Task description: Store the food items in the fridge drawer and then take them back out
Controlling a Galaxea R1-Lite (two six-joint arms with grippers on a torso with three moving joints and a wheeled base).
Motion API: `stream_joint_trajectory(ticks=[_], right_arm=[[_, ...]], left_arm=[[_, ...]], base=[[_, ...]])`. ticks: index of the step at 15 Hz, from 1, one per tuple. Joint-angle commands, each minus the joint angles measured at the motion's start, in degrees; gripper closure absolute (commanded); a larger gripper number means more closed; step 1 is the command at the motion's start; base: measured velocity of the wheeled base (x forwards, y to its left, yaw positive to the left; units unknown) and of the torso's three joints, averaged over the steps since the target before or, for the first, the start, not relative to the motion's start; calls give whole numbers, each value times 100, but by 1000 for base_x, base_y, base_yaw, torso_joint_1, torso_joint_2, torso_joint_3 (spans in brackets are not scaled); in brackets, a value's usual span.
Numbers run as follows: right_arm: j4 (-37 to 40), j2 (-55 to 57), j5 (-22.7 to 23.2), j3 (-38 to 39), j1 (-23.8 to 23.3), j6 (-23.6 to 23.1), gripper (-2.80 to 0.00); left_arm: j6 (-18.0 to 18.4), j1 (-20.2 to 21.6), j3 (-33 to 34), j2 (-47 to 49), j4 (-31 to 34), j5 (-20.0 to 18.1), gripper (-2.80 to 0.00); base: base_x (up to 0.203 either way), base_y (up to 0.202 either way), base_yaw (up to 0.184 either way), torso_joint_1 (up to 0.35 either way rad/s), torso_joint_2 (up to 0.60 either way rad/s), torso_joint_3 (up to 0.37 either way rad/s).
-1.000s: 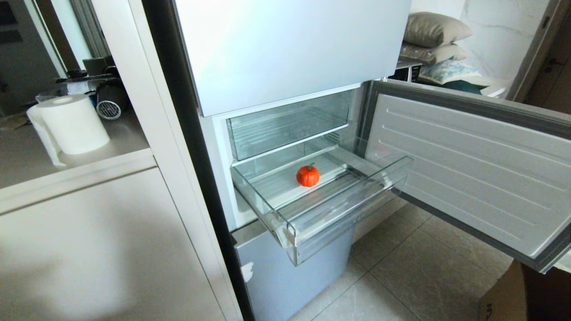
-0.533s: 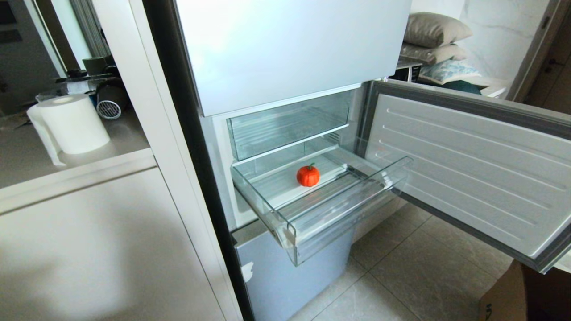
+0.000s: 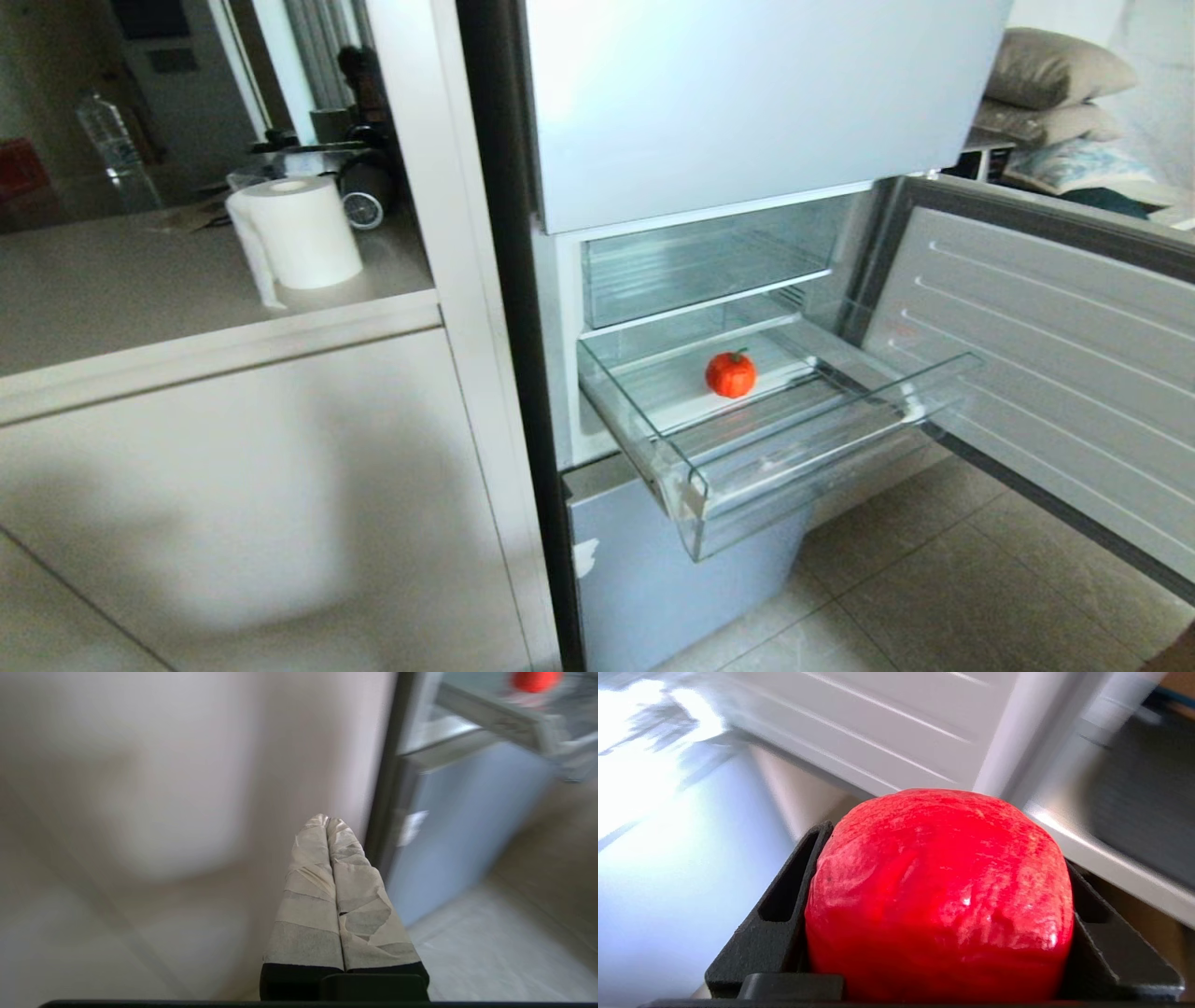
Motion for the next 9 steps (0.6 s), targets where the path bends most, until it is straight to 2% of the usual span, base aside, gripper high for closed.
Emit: stream_joint_trajectory(ticks=[1, 5, 9], right_arm=[[-18, -51, 20, 14, 232, -8, 0], [-50, -26, 12, -111, 1025, -16, 0], [-51, 162, 7, -261, 2171, -22, 0]], left_arm=[[1, 0, -1, 0, 4, 2, 0], [1, 0, -1, 0, 4, 2, 0], [1, 0, -1, 0, 4, 2, 0]], base=[[0, -9, 172, 5, 3, 0], [0, -10, 176, -1, 6, 3], [2, -9, 174, 2, -4, 2]])
